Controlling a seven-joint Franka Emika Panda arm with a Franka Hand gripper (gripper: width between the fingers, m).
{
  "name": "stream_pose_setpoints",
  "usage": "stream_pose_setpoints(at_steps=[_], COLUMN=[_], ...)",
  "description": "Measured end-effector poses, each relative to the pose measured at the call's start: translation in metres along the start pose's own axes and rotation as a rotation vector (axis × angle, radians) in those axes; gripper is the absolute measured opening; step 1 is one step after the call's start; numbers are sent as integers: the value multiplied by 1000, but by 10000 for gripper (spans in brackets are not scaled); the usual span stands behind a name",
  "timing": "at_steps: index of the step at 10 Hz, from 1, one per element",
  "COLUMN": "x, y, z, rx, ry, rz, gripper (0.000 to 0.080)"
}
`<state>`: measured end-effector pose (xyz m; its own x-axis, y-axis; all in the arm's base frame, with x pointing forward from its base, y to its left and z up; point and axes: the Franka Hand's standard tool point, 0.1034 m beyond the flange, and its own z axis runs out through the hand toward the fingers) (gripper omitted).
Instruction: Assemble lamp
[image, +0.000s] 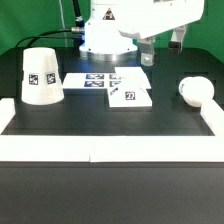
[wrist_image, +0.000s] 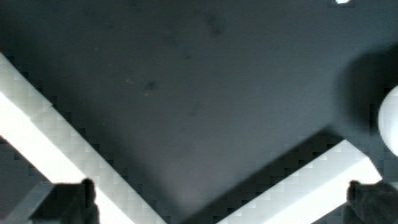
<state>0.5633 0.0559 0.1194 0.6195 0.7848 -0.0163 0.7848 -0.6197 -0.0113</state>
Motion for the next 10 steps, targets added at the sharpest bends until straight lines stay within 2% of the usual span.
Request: stream_pose_setpoints(at_steps=[8, 10], x=[-2, -34], y=[0, -7], z=[1, 9], rx=[0, 3], ry=[-1, -12], rz=[1, 41], gripper=[700, 700])
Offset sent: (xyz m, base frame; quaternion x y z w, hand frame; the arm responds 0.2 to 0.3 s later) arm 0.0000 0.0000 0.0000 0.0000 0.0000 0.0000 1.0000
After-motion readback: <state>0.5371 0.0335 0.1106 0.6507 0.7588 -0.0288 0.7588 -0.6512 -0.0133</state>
